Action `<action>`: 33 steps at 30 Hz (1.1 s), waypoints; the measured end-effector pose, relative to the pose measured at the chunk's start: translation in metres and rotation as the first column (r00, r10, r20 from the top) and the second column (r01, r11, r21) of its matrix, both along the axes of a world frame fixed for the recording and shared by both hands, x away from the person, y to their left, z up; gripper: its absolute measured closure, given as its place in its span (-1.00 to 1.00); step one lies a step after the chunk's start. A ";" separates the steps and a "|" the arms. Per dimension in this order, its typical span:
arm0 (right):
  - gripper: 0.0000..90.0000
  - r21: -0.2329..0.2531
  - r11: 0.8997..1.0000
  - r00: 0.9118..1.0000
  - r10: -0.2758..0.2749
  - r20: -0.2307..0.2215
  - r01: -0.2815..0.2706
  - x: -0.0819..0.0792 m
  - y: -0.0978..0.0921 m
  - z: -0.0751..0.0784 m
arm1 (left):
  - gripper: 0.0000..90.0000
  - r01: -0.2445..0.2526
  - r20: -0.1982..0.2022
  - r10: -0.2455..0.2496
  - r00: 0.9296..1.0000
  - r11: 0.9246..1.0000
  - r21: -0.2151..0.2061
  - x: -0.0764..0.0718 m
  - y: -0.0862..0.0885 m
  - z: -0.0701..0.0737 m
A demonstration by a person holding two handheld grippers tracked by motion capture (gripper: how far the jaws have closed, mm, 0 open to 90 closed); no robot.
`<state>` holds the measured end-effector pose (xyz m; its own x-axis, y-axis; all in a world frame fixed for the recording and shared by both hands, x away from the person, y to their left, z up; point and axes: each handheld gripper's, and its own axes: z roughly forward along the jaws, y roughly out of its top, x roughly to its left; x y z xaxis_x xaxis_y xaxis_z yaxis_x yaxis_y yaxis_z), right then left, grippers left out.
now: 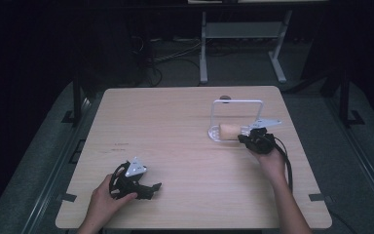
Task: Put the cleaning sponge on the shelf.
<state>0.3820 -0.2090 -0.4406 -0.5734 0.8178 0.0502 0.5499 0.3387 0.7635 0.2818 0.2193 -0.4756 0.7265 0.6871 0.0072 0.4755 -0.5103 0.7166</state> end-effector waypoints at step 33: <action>-0.45 0.012 0.998 0.998 -0.059 0.022 0.059 -0.054 -0.020 0.006 | -0.71 0.000 0.000 0.000 1.000 1.000 0.000 0.000 0.000 0.000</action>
